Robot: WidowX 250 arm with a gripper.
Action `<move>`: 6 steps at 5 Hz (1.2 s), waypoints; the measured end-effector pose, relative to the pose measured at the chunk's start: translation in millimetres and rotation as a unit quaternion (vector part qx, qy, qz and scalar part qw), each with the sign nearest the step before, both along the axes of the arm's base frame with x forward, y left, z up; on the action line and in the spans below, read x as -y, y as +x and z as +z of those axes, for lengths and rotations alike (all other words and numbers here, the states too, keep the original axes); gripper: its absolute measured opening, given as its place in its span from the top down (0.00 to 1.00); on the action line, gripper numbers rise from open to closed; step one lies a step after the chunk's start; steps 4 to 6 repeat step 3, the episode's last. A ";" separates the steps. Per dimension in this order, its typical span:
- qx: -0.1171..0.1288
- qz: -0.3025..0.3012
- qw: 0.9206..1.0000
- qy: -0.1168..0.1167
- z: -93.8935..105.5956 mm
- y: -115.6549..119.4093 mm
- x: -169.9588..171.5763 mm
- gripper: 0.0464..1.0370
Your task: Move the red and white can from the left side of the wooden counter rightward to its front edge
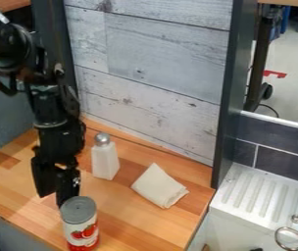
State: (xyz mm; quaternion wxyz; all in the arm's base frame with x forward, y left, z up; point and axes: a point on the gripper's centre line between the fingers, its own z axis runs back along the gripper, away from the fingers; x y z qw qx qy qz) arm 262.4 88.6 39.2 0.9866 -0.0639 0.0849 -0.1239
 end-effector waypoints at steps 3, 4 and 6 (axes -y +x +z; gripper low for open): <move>0.050 0.106 0.987 0.110 61.2 2.3 -80.1 0.04; 0.050 0.106 0.987 0.110 61.2 2.3 -80.1 0.04; 0.050 0.106 0.987 0.110 61.2 2.3 -80.1 0.04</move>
